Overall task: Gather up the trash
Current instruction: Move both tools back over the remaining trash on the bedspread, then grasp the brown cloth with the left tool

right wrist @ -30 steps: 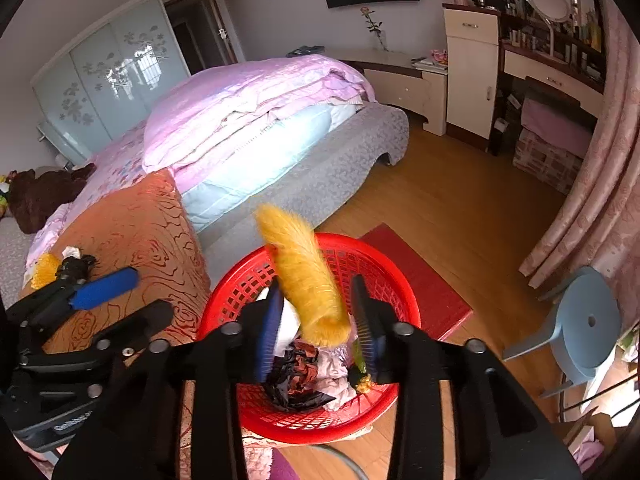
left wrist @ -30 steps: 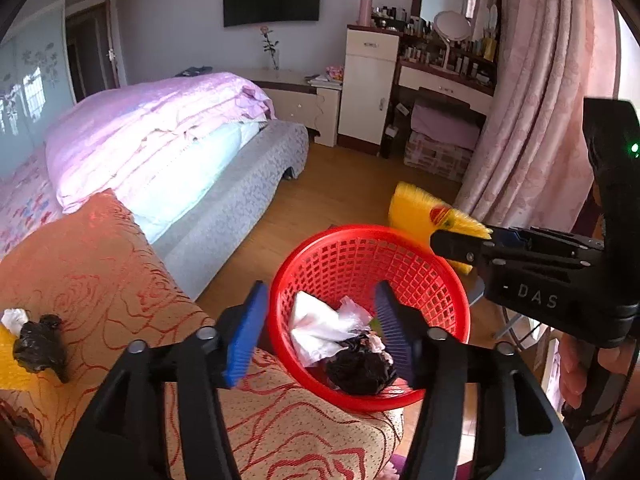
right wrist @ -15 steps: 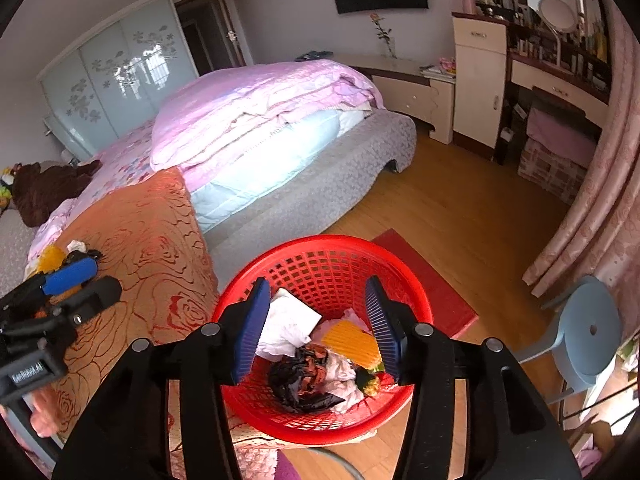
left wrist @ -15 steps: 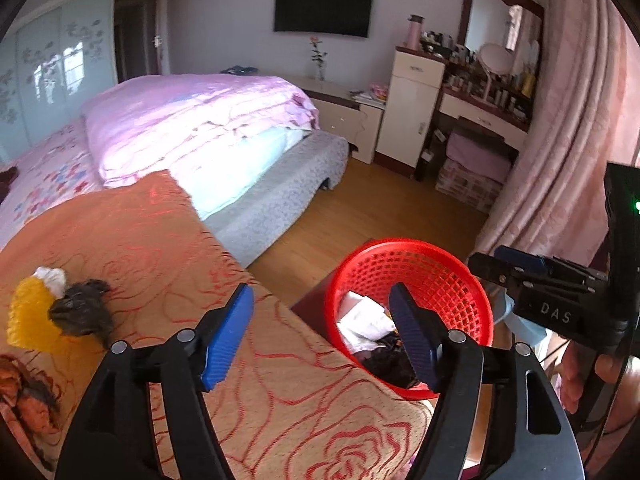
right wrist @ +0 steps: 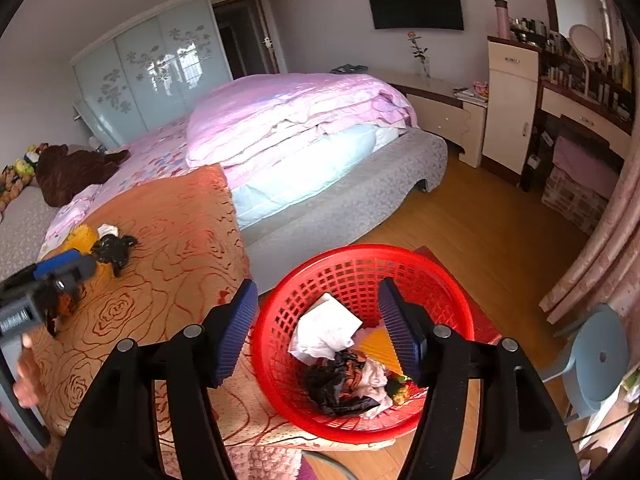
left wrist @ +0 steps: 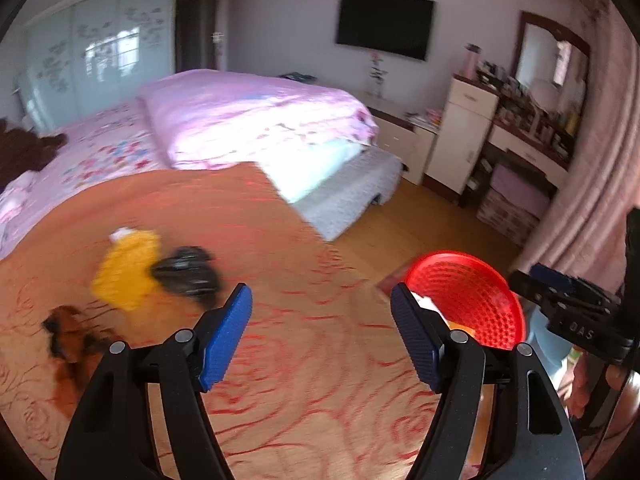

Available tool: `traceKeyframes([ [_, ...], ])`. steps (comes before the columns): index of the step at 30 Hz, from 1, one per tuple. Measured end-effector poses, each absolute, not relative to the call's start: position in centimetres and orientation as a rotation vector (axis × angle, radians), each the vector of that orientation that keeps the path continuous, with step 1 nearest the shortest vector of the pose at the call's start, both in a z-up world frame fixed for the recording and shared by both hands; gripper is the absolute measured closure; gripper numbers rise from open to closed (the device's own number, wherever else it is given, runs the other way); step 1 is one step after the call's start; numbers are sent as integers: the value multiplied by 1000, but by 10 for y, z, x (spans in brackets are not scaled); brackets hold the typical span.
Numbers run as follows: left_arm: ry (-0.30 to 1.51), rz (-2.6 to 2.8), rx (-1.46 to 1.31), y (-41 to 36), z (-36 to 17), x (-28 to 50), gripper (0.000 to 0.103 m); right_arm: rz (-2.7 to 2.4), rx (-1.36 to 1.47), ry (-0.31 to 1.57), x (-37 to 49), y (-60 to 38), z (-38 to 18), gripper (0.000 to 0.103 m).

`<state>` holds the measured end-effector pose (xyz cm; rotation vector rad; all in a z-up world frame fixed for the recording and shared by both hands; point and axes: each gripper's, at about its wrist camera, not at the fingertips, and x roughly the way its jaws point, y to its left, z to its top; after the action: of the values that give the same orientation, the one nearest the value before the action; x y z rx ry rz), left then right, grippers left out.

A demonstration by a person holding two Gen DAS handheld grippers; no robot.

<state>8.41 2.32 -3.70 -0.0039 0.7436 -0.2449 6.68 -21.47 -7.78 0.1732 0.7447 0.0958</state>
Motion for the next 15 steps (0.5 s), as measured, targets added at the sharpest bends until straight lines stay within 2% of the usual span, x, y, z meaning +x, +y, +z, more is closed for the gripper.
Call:
traceKeyframes([
  [7,710,-81,-61,92,-27,75,30,127,141,763,65,-194,-81,40],
  [15,746,76,-158,171,-43,74,28,169,107,771,66,-170,-78,35],
])
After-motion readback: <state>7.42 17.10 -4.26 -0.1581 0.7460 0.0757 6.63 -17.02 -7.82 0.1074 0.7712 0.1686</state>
